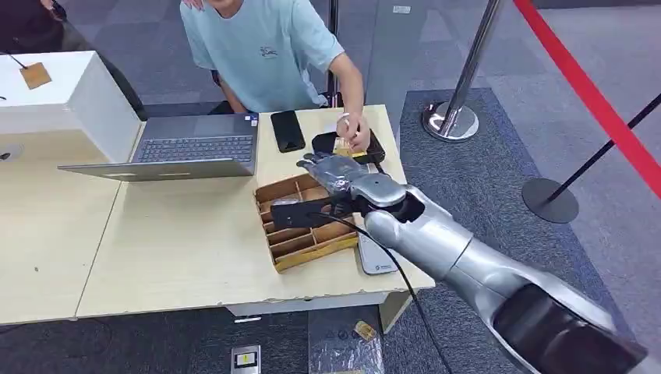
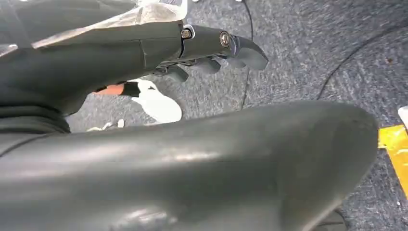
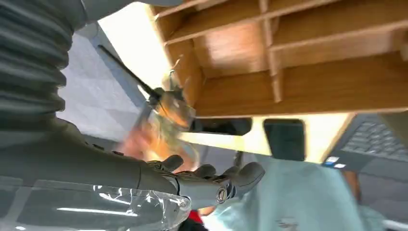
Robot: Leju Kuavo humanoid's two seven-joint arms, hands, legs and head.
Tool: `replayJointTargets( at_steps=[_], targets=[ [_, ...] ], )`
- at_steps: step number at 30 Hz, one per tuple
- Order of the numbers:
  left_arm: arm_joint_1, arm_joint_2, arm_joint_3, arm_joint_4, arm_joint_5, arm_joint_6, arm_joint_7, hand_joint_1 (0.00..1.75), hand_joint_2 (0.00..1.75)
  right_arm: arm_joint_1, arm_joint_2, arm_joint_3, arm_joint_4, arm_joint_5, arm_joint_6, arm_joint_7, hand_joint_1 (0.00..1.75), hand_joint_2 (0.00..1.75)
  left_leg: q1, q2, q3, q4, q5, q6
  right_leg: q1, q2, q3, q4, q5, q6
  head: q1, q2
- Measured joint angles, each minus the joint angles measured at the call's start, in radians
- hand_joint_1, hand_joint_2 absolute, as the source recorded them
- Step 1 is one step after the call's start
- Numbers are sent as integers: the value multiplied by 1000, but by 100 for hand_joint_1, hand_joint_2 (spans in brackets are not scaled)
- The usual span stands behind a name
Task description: Pass the card to the sensor for recognition and then transmit it.
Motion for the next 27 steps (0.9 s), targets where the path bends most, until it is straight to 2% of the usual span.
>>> replayJointTargets(
  at_steps=[7, 13, 18, 27],
  targets=[
    [-11, 22, -8, 0, 7, 4, -42, 0, 0, -3, 36, 21, -6, 5, 9, 0, 0, 175, 0, 0, 0, 0, 0, 0, 0, 0, 0, 0, 0, 0, 0, 0],
    [-14, 25, -9, 0, 4, 1, -56, 0, 0, -12, 47, 27, -9, 20, 1, 1, 0, 175, 0, 0, 0, 0, 0, 0, 0, 0, 0, 0, 0, 0, 0, 0],
    [-13, 25, -9, 0, 2, -2, -56, 0, 0, -14, 47, 25, -9, 48, -27, 24, 0, 175, 0, 0, 0, 0, 0, 0, 0, 0, 0, 0, 0, 0, 0, 0],
    [-14, 25, -14, 0, -28, -45, -40, 0, 0, -18, 47, 17, -3, 63, -54, 21, 0, 175, 0, 0, 0, 0, 0, 0, 0, 0, 0, 0, 0, 0, 0, 0]
  ],
)
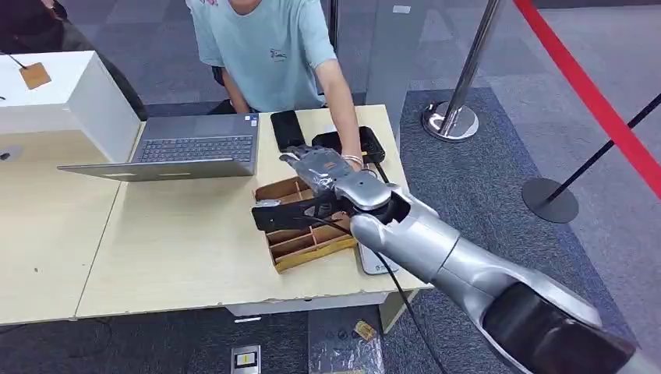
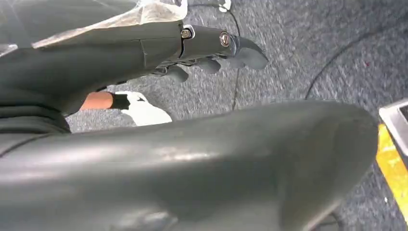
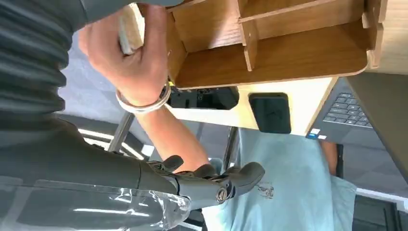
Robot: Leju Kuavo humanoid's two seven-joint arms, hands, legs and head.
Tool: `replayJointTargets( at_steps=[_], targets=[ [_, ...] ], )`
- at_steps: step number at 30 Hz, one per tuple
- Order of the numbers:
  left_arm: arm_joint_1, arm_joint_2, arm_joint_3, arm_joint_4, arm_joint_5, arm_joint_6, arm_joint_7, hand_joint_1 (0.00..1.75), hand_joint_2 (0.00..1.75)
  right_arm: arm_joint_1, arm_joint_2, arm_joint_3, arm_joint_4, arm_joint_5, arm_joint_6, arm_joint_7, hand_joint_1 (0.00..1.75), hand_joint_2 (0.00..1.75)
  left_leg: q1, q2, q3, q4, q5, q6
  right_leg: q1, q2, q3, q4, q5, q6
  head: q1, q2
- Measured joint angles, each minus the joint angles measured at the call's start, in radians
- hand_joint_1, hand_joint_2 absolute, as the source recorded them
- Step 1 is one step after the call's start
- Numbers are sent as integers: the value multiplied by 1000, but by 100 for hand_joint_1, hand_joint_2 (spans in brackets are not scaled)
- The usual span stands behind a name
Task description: Pass the card to the sensor for recognition and then transmit it.
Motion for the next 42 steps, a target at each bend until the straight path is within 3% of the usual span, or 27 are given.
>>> replayJointTargets(
  at_steps=[15, 21, 22, 23, 25, 26, 27, 31, 32, 34, 35, 36, 37, 39, 40, 42],
  targets=[
    [-9, -5, 0, 0, -1, 15, -16, 0, 0, 20, 14, 2, 31, 8, -2, -3, 0, 175, 0, 0, 0, 0, 0, 0, 0, 0, 0, 0, 0, 0, 0, 0],
    [-7, -7, 0, 0, 3, 16, -16, 0, 0, 22, 13, 3, 42, 1, 56, 17, 3, 175, 0, 0, 0, 0, 0, 0, 0, 0, 0, 0, 0, 0, 0, 0],
    [-6, -7, 0, 0, 3, 16, -17, 0, 0, 22, 12, 3, 44, 1, 63, 22, 24, 175, 0, 0, 0, 0, 0, 0, 0, 0, 0, 0, 0, 0, 0, 0],
    [-6, -7, 0, 0, 3, 16, -17, 0, 0, 22, 11, 3, 46, 0, 71, 23, 24, 175, 0, 0, 0, 0, 0, 0, 0, 0, 0, 0, 0, 0, 0, 0],
    [-6, -7, 0, 0, 4, 16, -17, 0, 0, 22, 11, 3, 48, -2, 77, 26, 98, 175, 0, 0, 0, 0, 0, 0, 0, 0, 0, 0, 0, 0, 0, 0],
    [-6, -7, 0, 0, 5, 16, -17, 0, 0, 22, 11, 3, 48, -2, 79, 27, 98, 175, 0, 0, 0, 0, 0, 0, 0, 0, 0, 0, 0, 0, 0, 0],
    [-6, -7, 0, 0, 5, 16, -17, 0, 0, 21, 11, 3, 48, -2, 81, 31, 75, 175, 0, 0, 0, 0, 0, 0, 0, 0, 0, 0, 0, 0, 0, 0],
    [-6, -8, 0, 0, 6, 16, -17, 0, 0, 16, 12, 3, 48, -5, 83, 33, 66, 175, 0, 0, 0, 0, 0, 0, 0, 0, 0, 0, 0, 0, 0, 0],
    [-6, -9, 0, 0, 7, 16, -17, 0, 0, 15, 13, 4, 48, -6, 84, 33, 73, 175, 0, 0, 0, 0, 0, 0, 0, 0, 0, 0, 0, 0, 0, 0],
    [-7, -10, 0, 0, 8, 16, -18, 0, 0, 11, 13, 5, 48, -6, 85, 34, 124, 175, 0, 0, 0, 0, 0, 0, 0, 0, 0, 0, 0, 0, 0, 0],
    [-7, -11, 0, 0, 8, 17, -18, 0, 0, 10, 13, 5, 48, -6, 85, 34, 124, 175, 0, 0, 0, 0, 0, 0, 0, 0, 0, 0, 0, 0, 0, 0],
    [-7, -12, 0, 0, 8, 17, -18, 0, 0, 10, 13, 6, 48, -6, 85, 34, 143, 175, 0, 0, 0, 0, 0, 0, 0, 0, 0, 0, 0, 0, 0, 0],
    [-7, -13, 0, 0, 8, 17, -18, 0, 0, 10, 13, 6, 48, -6, 85, 34, 140, 175, 0, 0, 0, 0, 0, 0, 0, 0, 0, 0, 0, 0, 0, 0],
    [-8, -16, 0, 0, 8, 17, -16, 0, 0, 9, 13, 7, 48, -6, 84, 34, 93, 175, 0, 0, 0, 0, 0, 0, 0, 0, 0, 0, 0, 0, 0, 0],
    [-8, -17, 0, 0, 8, 17, -16, 0, 0, 8, 13, 7, 48, -6, 82, 34, 106, 175, 0, 0, 0, 0, 0, 0, 0, 0, 0, 0, 0, 0, 0, 0],
    [-8, -18, 0, 0, 8, 17, -16, 0, 0, 5, 13, 7, 48, -7, 77, 34, 105, 175, 0, 0, 0, 0, 0, 0, 0, 0, 0, 0, 0, 0, 0, 0]
  ],
)
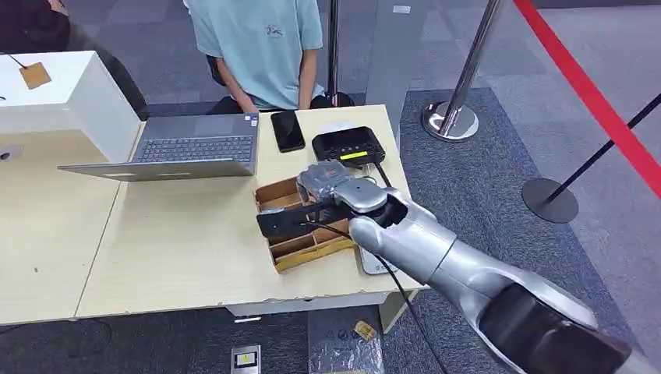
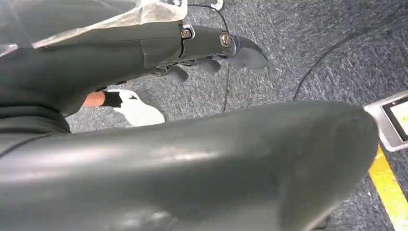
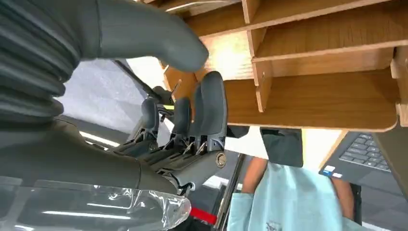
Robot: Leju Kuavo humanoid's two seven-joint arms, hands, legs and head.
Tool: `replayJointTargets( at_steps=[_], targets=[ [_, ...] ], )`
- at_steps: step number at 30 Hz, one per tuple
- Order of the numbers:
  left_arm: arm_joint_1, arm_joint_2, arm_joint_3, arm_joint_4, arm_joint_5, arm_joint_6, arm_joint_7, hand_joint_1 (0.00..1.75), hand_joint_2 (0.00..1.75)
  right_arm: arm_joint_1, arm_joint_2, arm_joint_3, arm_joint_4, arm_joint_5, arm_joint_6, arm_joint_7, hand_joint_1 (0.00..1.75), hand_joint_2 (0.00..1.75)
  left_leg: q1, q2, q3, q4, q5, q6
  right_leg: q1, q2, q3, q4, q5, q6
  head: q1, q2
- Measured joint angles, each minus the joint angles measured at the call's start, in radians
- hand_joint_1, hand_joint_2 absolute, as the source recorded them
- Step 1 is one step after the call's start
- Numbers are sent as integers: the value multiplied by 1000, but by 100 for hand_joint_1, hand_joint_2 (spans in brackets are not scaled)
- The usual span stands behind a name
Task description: Pass the card to the sensor for recognition and then transmit it.
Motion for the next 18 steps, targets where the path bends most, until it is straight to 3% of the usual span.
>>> replayJointTargets(
  at_steps=[2, 3, 7, 9, 12, 15, 18],
  targets=[
    [0, 0, 0, 0, 0, 0, 3, 0, 0, -2, 0, 1, 0, 0, -3, 0, 94, 175, 0, 0, 0, 0, 0, 0, 0, 0, 0, 0, 0, 0, 0, 0],
    [0, 0, 0, 0, 0, 0, 3, 0, 0, -3, 0, 1, 0, -2, -3, 0, 79, 175, 0, 0, 0, 0, 0, 0, 0, 0, 0, 0, 0, 0, 0, 0],
    [0, 0, 0, 0, 0, 0, 3, 0, 0, -2, 0, 2, 0, -3, -5, 0, 82, 175, 0, 0, 0, 0, 0, 0, 0, 0, 0, 0, 0, 0, 0, 0],
    [1, 0, 0, 0, 3, 1, 3, 0, 0, -1, -1, 2, 0, -9, -5, 0, 72, 175, 0, 0, 0, 0, 0, 0, 0, 0, 0, 0, 0, 0, 0, 0],
    [3, 0, 0, 0, 5, 2, 3, 0, 0, 8, -2, 3, -2, -14, -4, 0, 89, 175, 0, 0, 0, 0, 0, 0, 0, 0, 0, 0, 0, 0, 0, 0],
    [6, 0, 0, 0, 6, 3, 3, 0, 0, 24, -5, 3, -9, -20, -3, 3, 82, 175, 0, 0, 0, 0, 0, 0, 0, 0, 0, 0, 0, 0, 0, 0],
    [8, 0, 0, 0, 8, 5, 3, 0, 0, 38, -10, 3, -11, -23, -1, 8, 93, 175, 0, 0, 0, 0, 0, 0, 0, 0, 0, 0, 0, 0, 0, 0]
  ],
)
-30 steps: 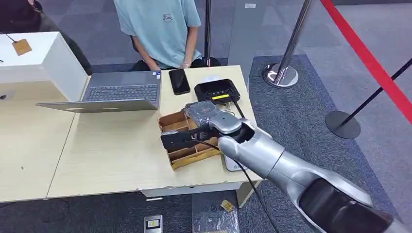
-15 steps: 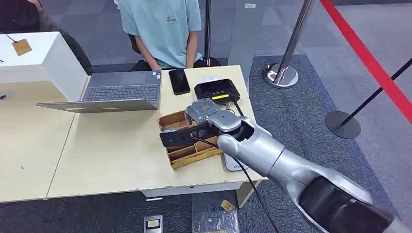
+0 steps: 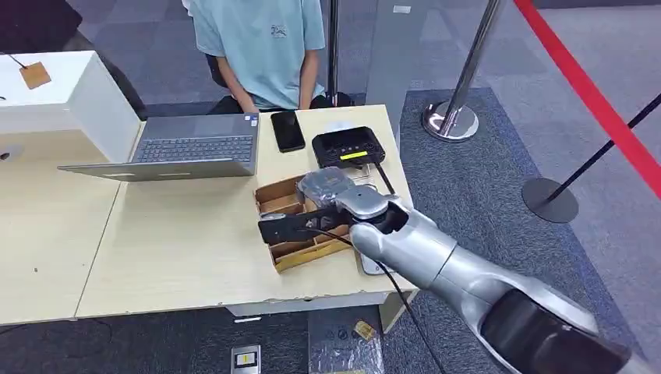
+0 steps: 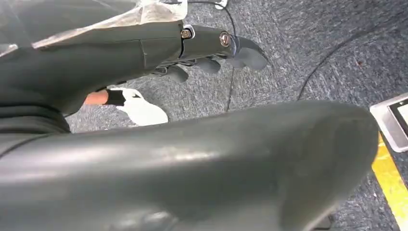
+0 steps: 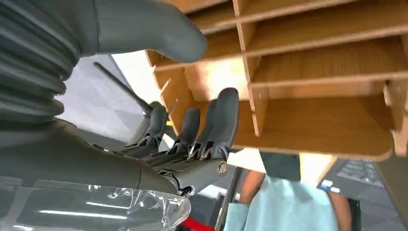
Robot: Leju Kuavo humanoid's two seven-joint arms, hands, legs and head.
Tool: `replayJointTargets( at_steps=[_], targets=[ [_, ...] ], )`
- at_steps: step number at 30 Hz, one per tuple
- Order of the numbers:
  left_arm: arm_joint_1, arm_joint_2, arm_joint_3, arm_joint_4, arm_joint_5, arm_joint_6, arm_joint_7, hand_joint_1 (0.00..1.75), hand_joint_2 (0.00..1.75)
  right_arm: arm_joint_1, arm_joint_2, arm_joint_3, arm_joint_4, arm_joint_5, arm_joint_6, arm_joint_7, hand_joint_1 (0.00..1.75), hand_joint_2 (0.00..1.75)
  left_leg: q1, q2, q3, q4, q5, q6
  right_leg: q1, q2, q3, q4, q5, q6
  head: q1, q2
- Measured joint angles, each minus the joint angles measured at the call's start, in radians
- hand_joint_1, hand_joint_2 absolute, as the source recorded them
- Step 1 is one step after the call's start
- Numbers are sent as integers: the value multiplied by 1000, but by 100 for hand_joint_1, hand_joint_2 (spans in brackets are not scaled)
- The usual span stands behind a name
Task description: Pass the card to the sensor for recognition and then transmit it.
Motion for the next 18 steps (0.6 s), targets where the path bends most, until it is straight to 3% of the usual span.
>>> replayJointTargets(
  at_steps=[2, 5, 10, 12, 18],
  targets=[
    [1, 0, 0, 0, 1, 1, 0, 0, 0, 12, -5, 0, -5, -2, 0, 1, 120, 175, 0, 0, 0, 0, 0, 0, 0, 0, 0, 0, 0, 0, 0, 0],
    [2, 0, 0, 0, 1, 3, 0, 0, 0, 28, -13, 0, -11, -5, -5, 2, 126, 175, 0, 0, 0, 0, 0, 0, 0, 0, 0, 0, 0, 0, 0, 0],
    [4, 0, 0, 0, 2, 3, 0, 0, 0, 41, -28, -2, -33, -10, -13, 7, 115, 175, 0, 0, 0, 0, 0, 0, 0, 0, 0, 0, 0, 0, 0, 0],
    [5, 0, 0, 0, 5, 3, 0, 0, 0, 44, -34, -2, -44, -14, -10, 11, 122, 175, 0, 0, 0, 0, 0, 0, 0, 0, 0, 0, 0, 0, 0, 0],
    [6, 0, 0, 0, 4, 3, 0, 0, 0, 57, -55, -7, -74, -15, -10, 24, 108, 175, 0, 0, 0, 0, 0, 0, 0, 0, 0, 0, 0, 0, 0, 0]
  ],
)
